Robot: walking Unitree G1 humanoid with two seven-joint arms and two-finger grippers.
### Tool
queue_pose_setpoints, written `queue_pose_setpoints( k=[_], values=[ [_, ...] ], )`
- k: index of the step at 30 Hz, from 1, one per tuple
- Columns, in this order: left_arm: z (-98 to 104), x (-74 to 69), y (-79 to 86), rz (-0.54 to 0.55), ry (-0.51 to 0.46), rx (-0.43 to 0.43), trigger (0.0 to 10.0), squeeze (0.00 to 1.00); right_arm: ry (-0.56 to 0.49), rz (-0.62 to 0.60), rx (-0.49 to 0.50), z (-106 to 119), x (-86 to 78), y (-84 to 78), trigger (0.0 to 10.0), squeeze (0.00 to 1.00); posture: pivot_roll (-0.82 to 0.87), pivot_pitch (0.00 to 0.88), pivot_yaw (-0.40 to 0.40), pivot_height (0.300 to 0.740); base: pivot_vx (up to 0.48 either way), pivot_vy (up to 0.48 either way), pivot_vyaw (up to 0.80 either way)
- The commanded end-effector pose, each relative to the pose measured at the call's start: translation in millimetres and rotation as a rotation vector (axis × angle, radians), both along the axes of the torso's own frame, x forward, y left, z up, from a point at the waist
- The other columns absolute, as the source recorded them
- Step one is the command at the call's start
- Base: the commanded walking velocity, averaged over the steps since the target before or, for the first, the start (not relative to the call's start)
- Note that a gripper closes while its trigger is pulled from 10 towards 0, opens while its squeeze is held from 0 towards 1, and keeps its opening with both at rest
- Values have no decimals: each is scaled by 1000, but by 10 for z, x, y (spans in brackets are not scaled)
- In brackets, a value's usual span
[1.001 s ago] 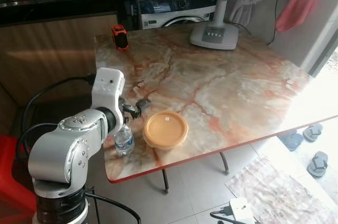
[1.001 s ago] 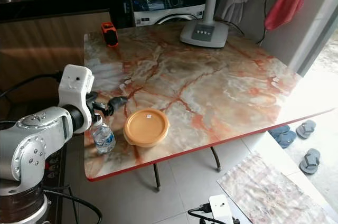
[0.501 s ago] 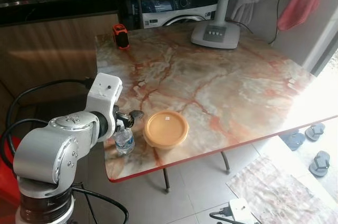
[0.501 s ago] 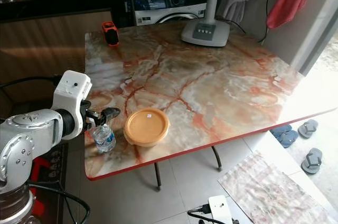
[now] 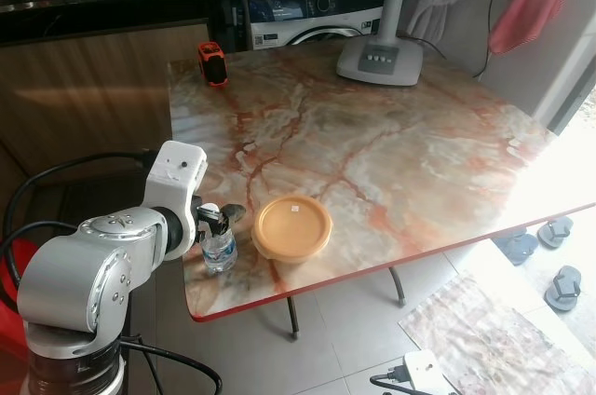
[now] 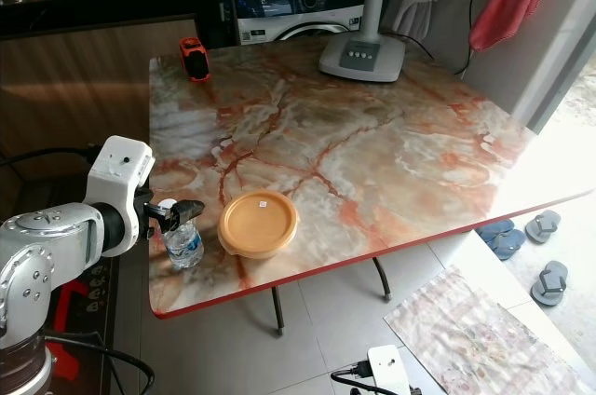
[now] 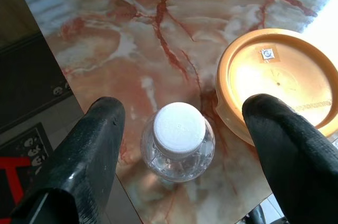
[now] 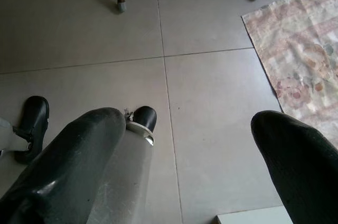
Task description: Restocking fridge
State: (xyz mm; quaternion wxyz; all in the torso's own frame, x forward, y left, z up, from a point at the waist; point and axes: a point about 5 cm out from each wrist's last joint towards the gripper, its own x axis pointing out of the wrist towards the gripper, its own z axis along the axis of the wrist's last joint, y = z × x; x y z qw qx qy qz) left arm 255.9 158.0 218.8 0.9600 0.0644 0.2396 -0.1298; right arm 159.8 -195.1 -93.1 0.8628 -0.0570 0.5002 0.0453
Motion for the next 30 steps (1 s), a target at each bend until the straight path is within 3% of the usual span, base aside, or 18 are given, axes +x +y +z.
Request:
queue_pose_setpoints(
  k=[1, 12, 26, 27, 30],
  values=[
    [-17, -8, 23, 5, 17, -7, 10000, 0, 6, 3, -1, 4, 8, -15, 10000, 0, 140, 0, -17, 740, 0, 0, 0],
    [-119, 23, 26, 25, 56, -34, 10000, 0, 11, 31, -18, 13, 17, -51, 10000, 0, 121, 0, -30, 740, 0, 0, 0],
    [-114, 44, 74, 69, 36, -30, 10000, 0, 19, 32, -20, 14, 8, -79, 10000, 0, 121, 0, -36, 740, 0, 0, 0],
    [-117, 45, 73, 71, 37, -32, 4824, 0, 20, 32, -20, 13, 7, -80, 10000, 0, 120, 0, -37, 740, 0, 0, 0],
    [-129, 43, 73, 72, 42, -34, 4824, 0, 19, 29, -19, 13, 4, -82, 10000, 0, 120, 0, -36, 740, 0, 0, 0]
  ],
)
